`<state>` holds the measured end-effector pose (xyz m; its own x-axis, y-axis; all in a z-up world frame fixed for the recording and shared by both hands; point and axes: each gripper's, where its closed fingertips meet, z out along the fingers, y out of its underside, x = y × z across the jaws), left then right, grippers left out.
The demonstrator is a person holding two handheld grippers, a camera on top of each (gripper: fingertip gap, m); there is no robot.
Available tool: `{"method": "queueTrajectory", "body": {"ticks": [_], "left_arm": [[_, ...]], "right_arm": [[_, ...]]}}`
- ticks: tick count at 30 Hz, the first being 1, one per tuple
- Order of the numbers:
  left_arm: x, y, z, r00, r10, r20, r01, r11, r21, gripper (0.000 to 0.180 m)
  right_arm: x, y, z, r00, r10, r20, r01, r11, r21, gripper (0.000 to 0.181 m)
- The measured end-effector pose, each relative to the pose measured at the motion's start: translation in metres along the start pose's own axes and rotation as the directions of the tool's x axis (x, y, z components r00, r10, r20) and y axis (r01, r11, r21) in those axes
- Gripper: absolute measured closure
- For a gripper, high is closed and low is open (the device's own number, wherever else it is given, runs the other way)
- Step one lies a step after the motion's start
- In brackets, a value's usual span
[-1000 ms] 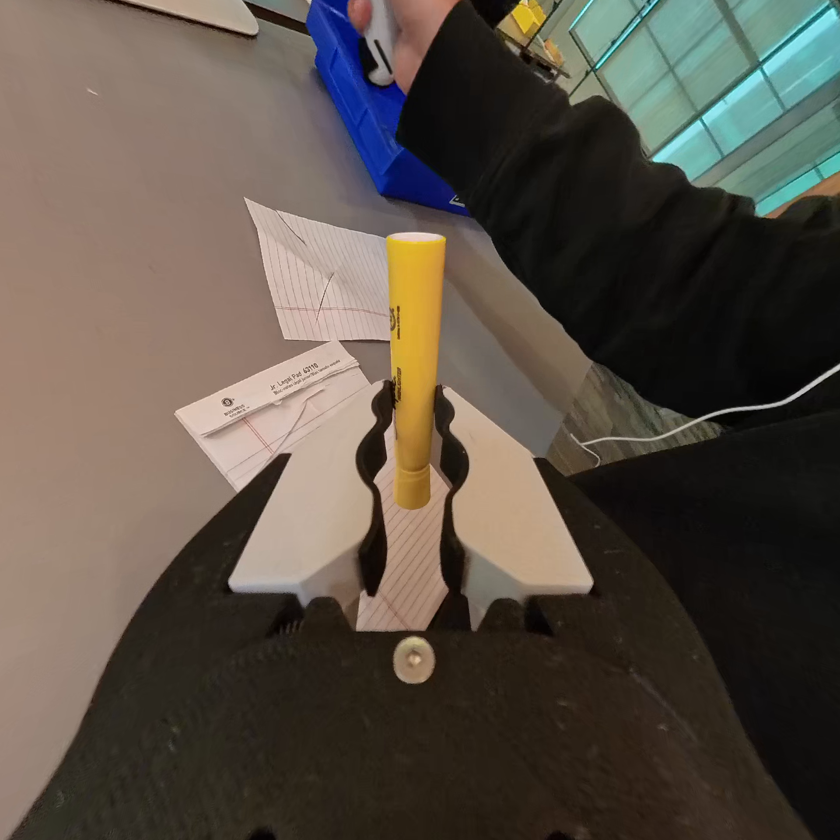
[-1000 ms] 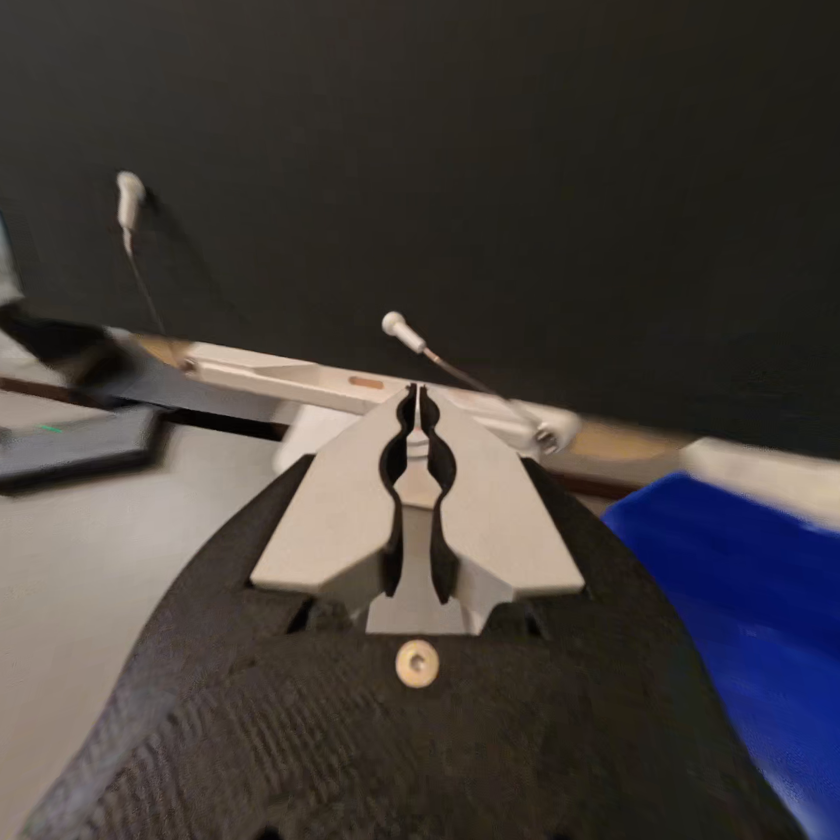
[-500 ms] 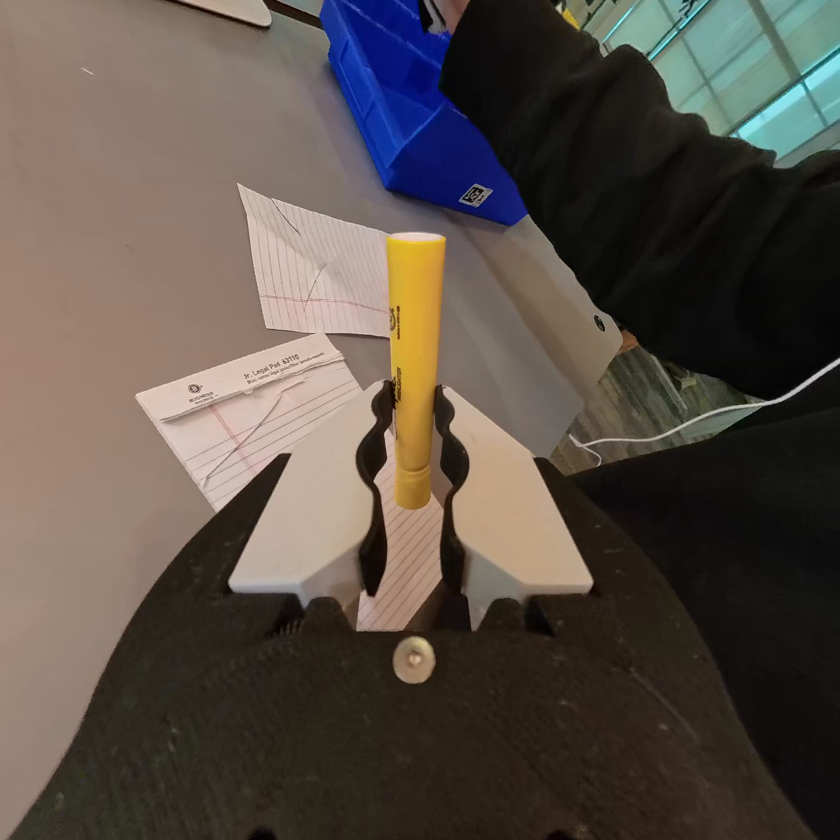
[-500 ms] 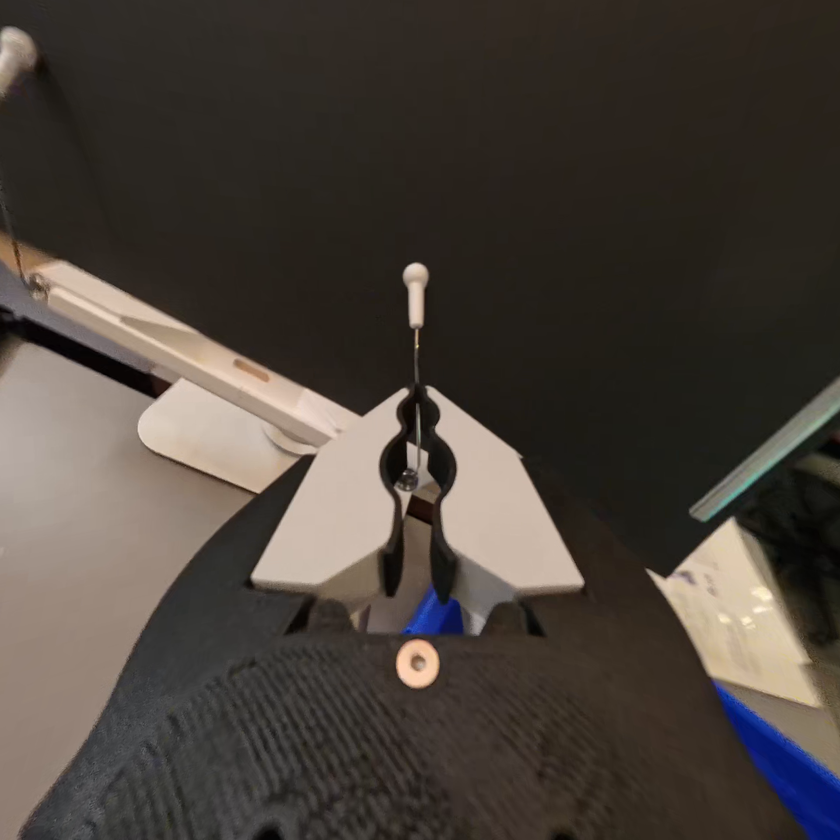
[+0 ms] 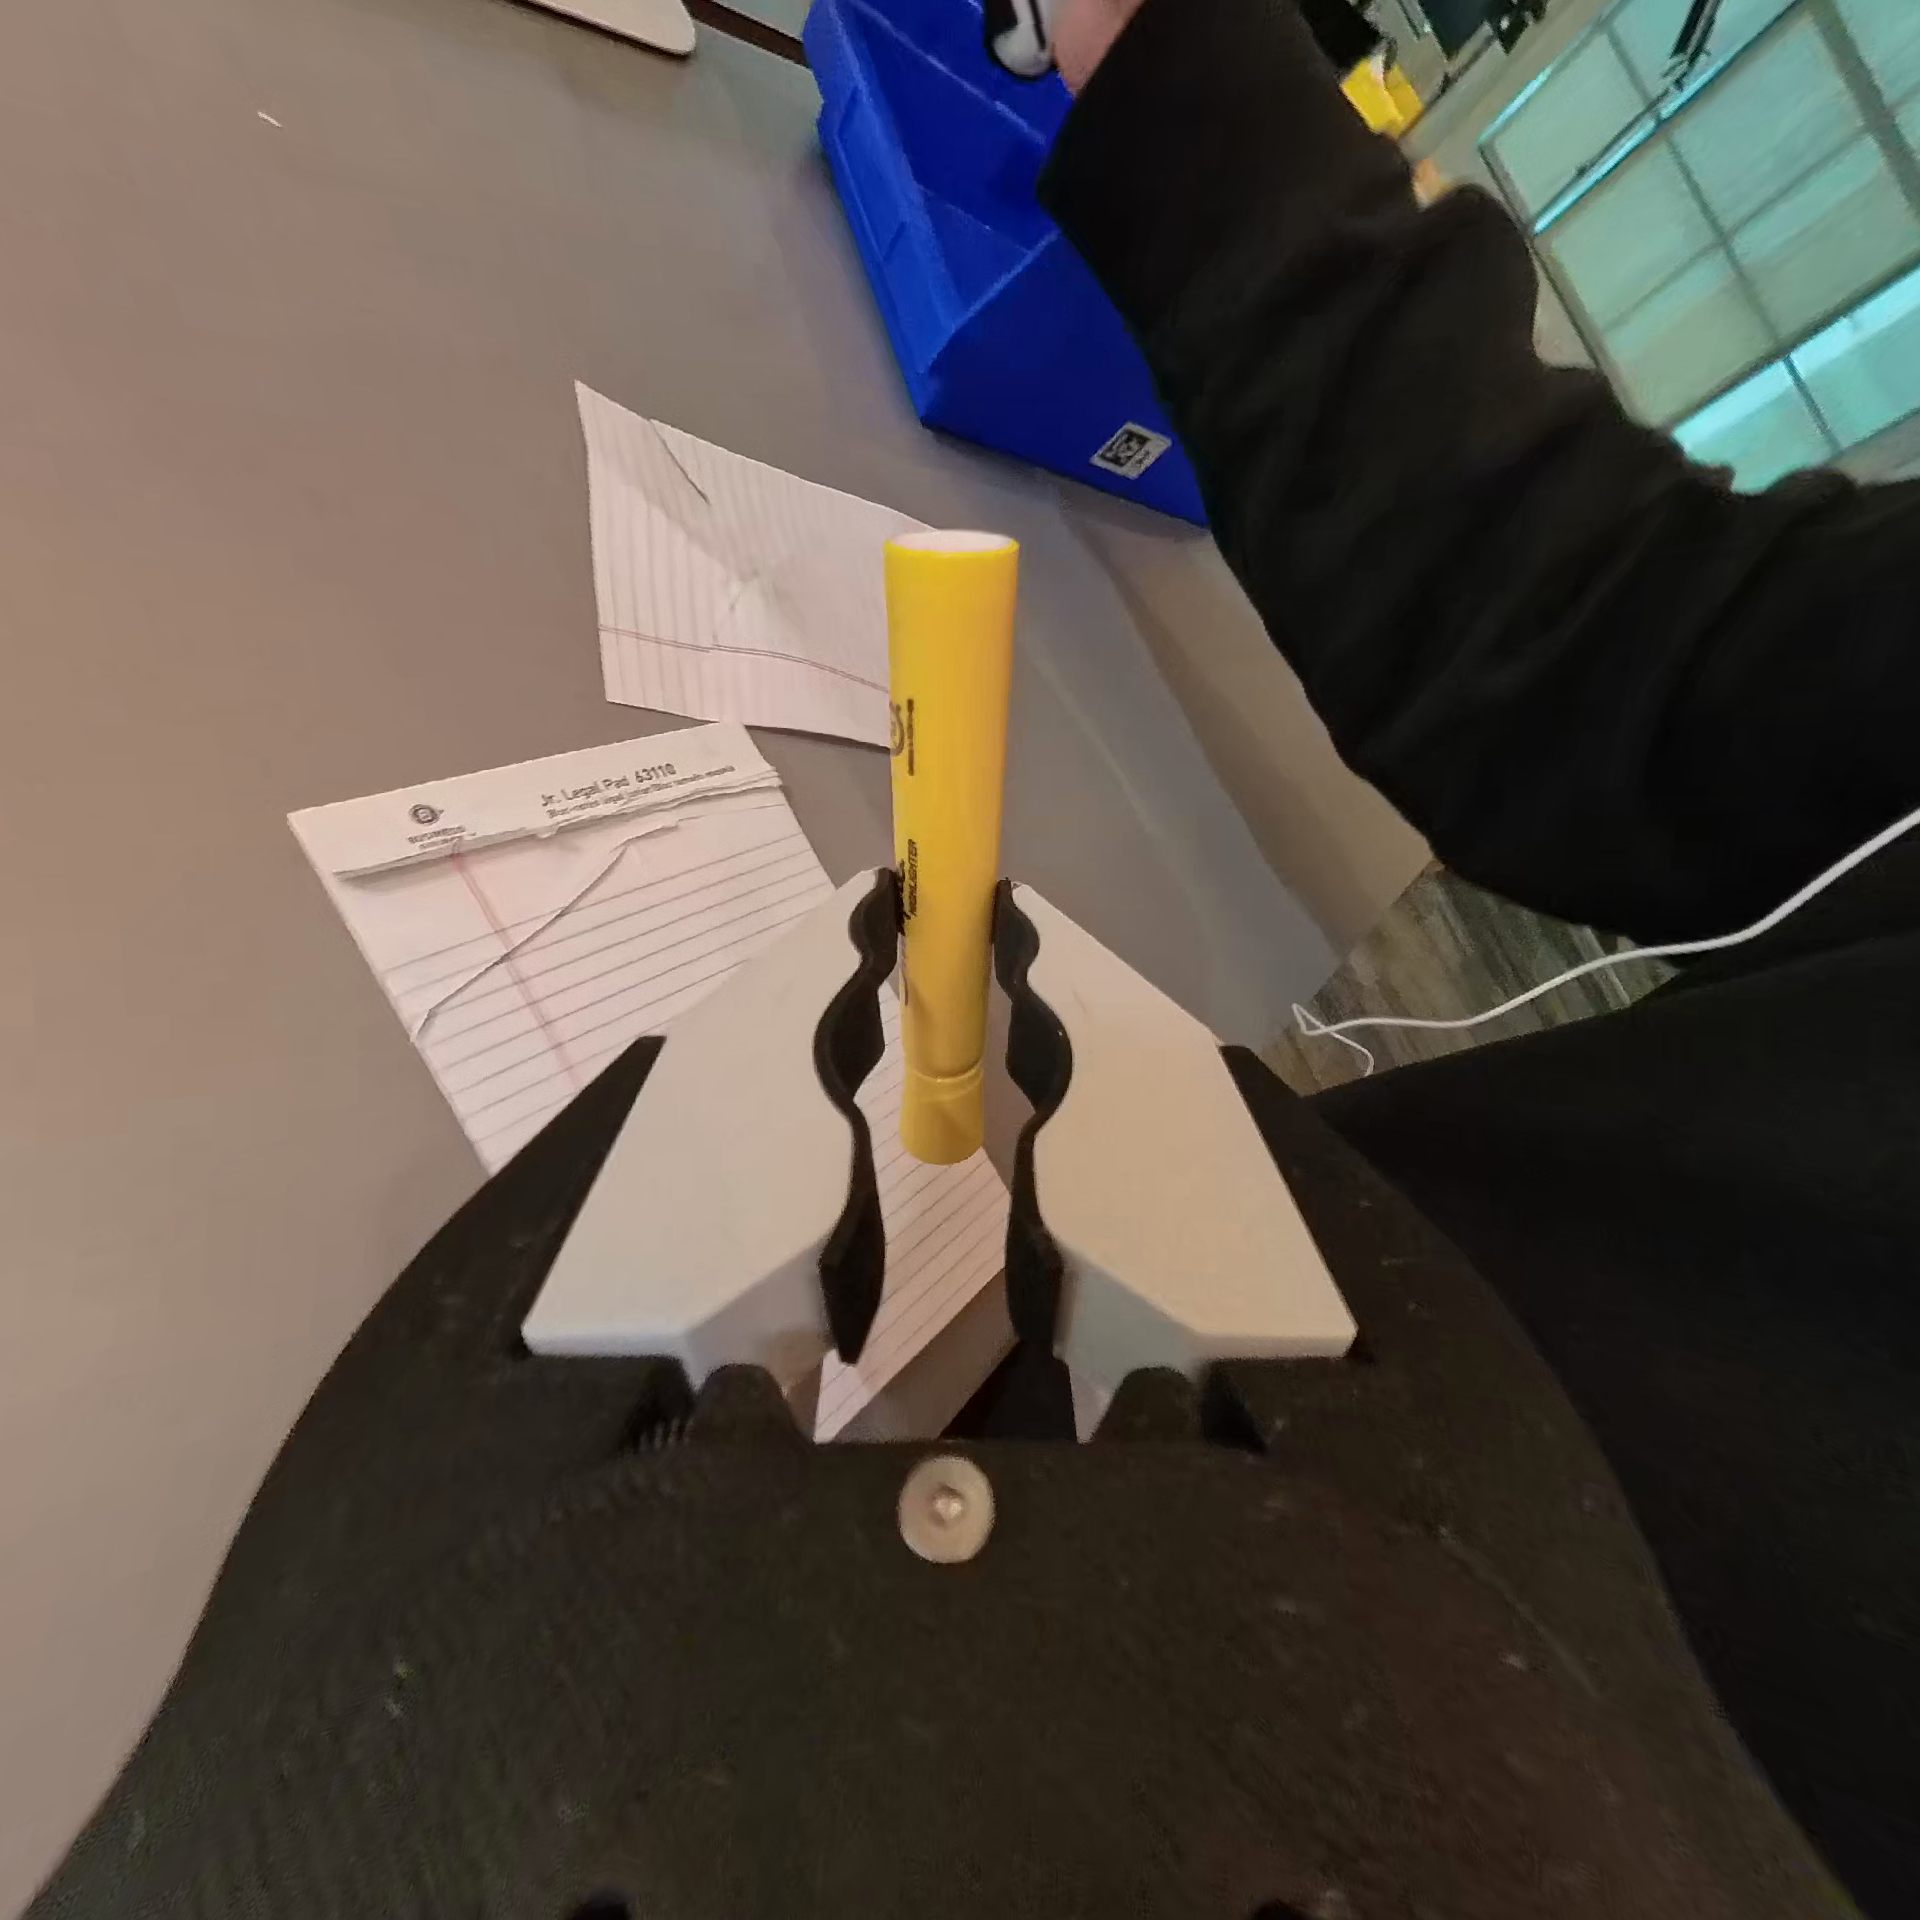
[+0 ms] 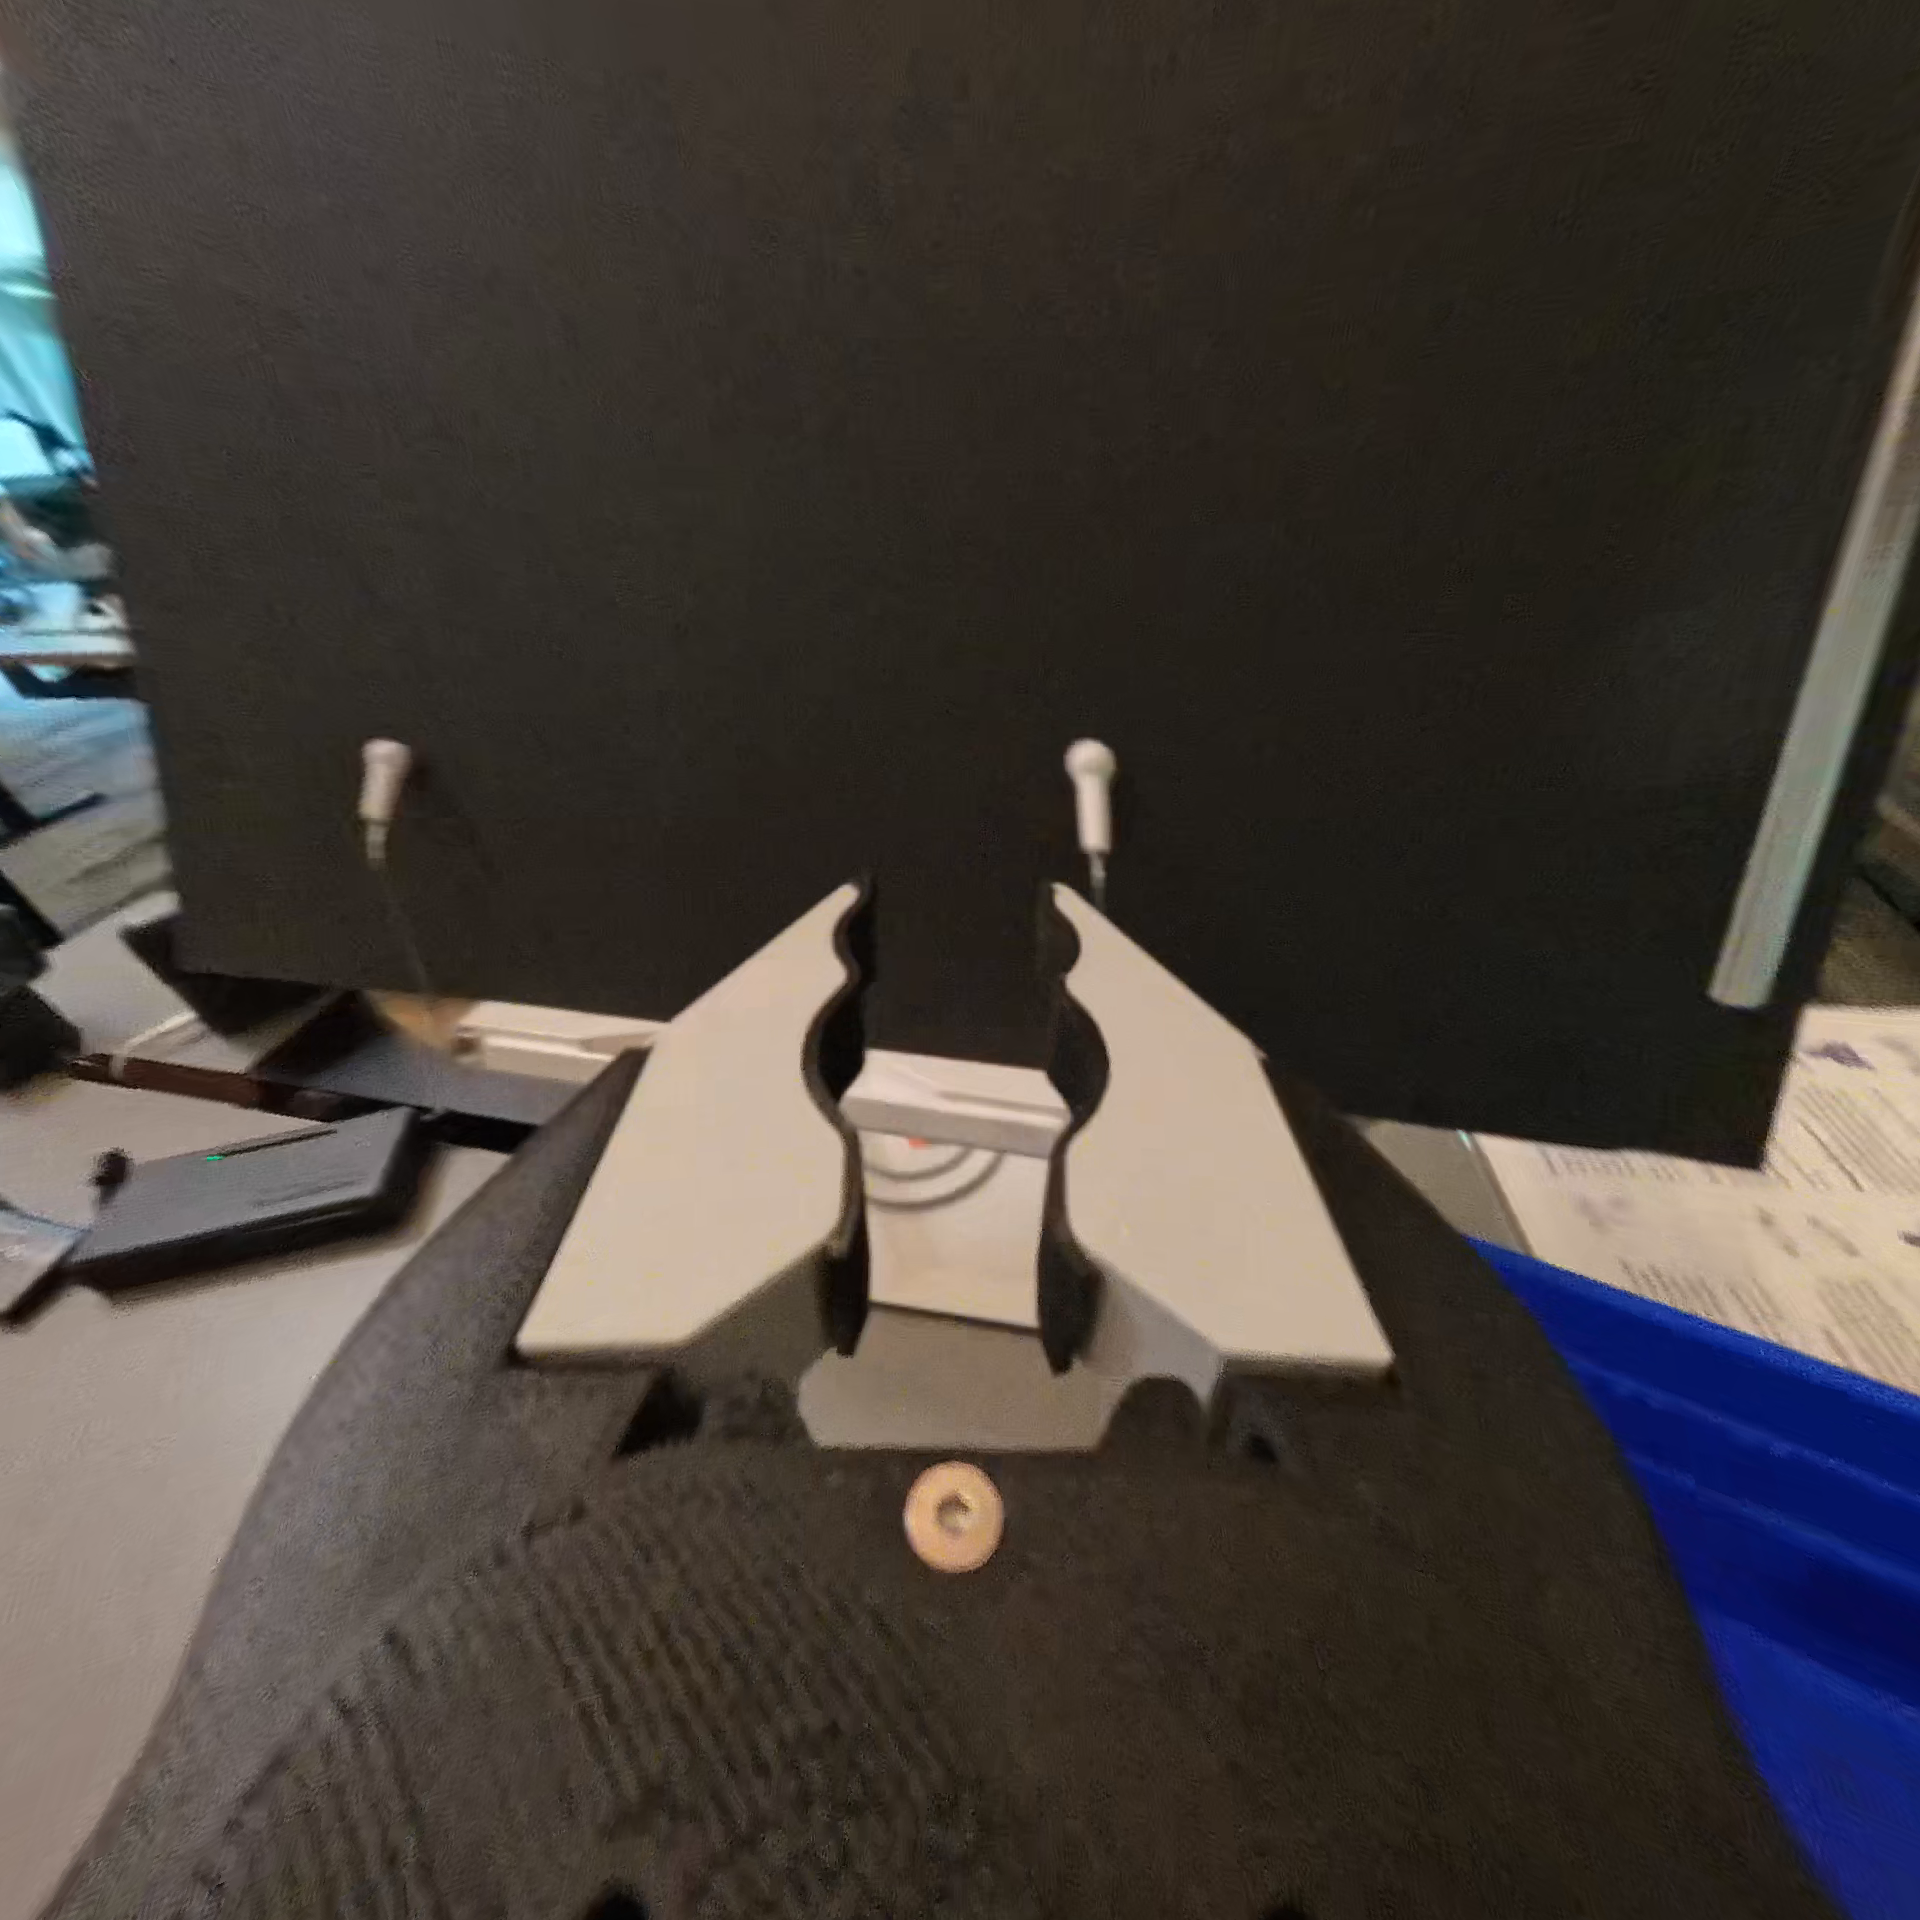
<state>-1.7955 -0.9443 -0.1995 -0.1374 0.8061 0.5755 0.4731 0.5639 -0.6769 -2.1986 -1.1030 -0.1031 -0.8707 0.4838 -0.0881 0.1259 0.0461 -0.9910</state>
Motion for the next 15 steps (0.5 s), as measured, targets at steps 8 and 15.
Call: {"method": "queueTrajectory", "body": {"ticks": [8,15], "left_arm": [[-0.03,-0.036,-0.048,0.998,0.009,0.059,-0.016,0.993,0.119,0.165],[-0.063,-0.073,-0.123,0.998,0.043,0.036,-0.05,0.967,0.248,0.165]], "right_arm": [[-0.252,0.038,-0.016,0.871,-0.051,0.489,0.084,0.995,-0.045,0.135],[-0.393,0.1,0.091,0.849,0.124,0.514,0.031,0.959,-0.283,0.107]]}}
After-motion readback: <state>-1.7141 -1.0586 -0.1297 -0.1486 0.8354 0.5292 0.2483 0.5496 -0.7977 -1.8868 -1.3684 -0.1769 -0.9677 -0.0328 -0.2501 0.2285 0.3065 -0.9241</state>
